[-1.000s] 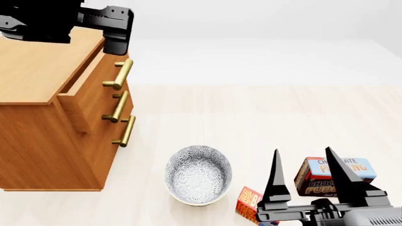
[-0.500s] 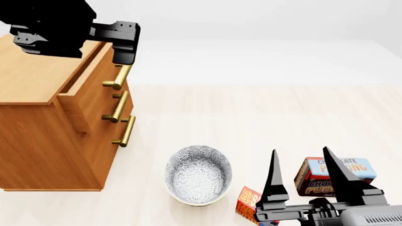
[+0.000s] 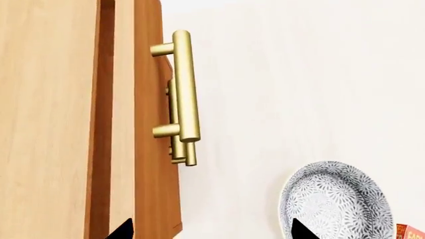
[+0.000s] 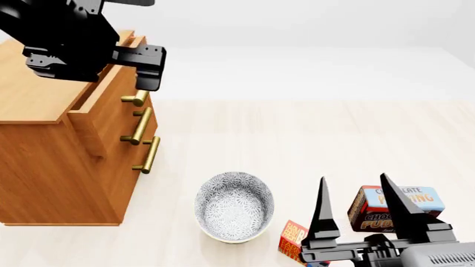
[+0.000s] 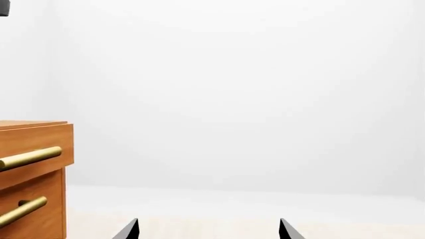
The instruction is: Put the butter at the back in the top drawer of the cabinet and close it.
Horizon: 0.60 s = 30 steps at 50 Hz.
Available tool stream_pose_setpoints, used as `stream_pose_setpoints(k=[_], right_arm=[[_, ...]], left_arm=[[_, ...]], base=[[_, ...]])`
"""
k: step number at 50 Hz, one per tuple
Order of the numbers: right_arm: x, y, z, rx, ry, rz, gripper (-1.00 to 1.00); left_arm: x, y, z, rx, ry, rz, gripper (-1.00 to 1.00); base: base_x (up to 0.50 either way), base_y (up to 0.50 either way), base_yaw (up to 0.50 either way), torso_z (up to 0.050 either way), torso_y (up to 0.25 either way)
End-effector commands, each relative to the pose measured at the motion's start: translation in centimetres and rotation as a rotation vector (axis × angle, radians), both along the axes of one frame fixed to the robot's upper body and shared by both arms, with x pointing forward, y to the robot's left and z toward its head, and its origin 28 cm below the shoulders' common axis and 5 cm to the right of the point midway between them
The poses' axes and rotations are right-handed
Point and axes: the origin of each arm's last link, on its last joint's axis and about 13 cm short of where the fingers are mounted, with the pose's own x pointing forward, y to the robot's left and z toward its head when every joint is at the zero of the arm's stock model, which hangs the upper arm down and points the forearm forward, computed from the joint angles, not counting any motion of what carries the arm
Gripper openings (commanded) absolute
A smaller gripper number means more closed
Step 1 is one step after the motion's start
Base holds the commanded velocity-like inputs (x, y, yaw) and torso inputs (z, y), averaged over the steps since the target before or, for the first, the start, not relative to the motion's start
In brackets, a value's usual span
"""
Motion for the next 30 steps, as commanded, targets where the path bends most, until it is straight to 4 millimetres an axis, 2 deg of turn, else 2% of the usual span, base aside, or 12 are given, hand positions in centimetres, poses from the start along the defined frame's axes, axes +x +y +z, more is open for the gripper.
stream_pose_setpoints(k=[1,30], right_arm=[[0.00,0.03,-0.01,-0.002,0.001,0.002,1.00],[0.12,0.01,-0.07,-0.005,0.004,0.003,1.00]], left_arm=[[0.49,0.32,-0.51,0.023,0.014,0.022,1.00],[0.75,0.76,-0.96,0.059,0.025,0.057,1.00]], base=[[0.00,0.00,0.00,0.000,0.000],[0.00,0.00,0.00,0.000,0.000]])
